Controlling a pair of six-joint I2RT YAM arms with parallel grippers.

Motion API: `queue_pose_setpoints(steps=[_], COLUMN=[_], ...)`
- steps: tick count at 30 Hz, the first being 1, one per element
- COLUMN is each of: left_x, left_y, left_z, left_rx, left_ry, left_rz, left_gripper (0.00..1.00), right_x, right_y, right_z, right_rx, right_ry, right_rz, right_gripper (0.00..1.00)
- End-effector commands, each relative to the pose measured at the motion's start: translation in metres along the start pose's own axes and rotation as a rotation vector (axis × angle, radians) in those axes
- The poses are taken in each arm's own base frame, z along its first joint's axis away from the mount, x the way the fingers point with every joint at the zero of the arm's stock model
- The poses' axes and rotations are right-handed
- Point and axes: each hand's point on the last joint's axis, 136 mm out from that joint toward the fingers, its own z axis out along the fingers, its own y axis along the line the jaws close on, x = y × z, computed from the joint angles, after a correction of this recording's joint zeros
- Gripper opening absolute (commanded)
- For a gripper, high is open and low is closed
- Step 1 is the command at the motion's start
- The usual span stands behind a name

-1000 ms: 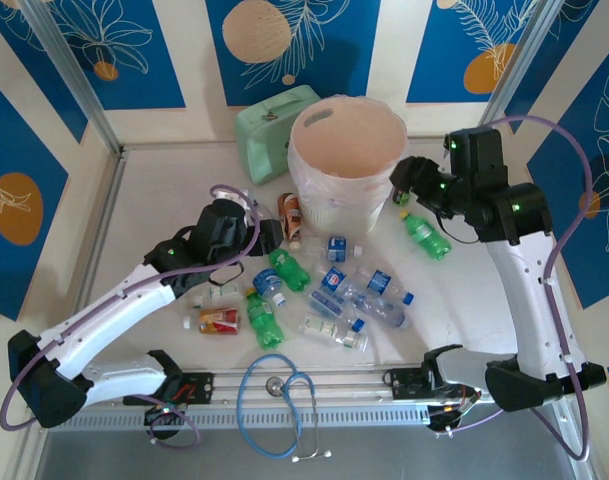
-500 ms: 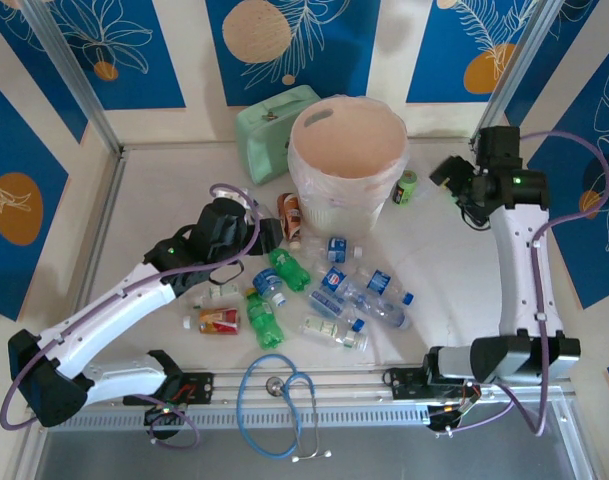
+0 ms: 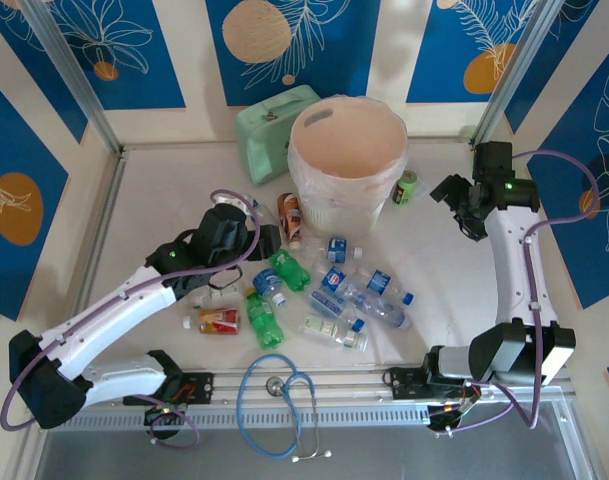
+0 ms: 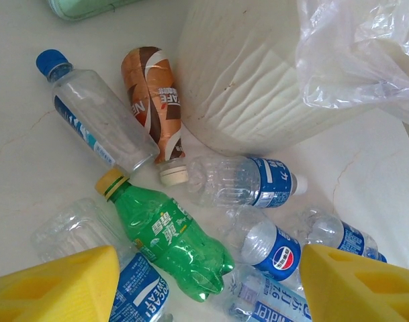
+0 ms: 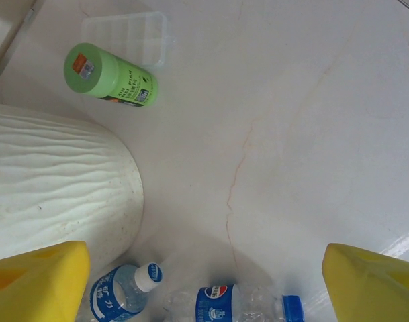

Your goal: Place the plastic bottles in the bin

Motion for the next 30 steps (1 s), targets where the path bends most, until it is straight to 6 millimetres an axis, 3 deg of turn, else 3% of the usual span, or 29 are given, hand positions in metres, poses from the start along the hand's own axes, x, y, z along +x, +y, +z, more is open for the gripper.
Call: queue_pose_setpoints(steps=[1, 11, 16, 19, 27, 30], left_x=[-0.004, -0.002, 0.004, 0.008, 0.021, 0.022], left_y=[0.001, 0.005, 0.009, 0.013, 0.028, 0.029], left_z=[-0.003, -0.004, 0.0, 0.001, 0.012, 0.013], left_rx=[0.007, -0.002, -0.016, -0.031, -0.065, -0.063], left_ry=[-0.014, -0.005, 0.022, 0.031, 0.064, 0.068], left_rz=[-0.011, -0.022, -0.034, -0.04, -0.098, -0.102], left_gripper=[0.71, 0.71, 0.71, 0.71, 0.7, 0.7], right_x=[0.004, 0.004, 0.021, 0.05, 0.15, 0.177], right_y=[-0.002, 0.0, -0.005, -0.013, -0.032, -0.034], right_z=[-0.008, -0.013, -0.012, -0.006, 0.024, 0.033], right_rx=[0.001, 0.027, 0.03, 0.013, 0.004, 0.003], right_ry=[-0.028, -0.054, -0.026, 0.054, 0.298, 0.368], right_rz=[-0.009, -0.063, -0.094, -0.107, -0.129, -0.151], right_gripper=[0.9, 0.9, 0.89, 0.9, 0.91, 0.91])
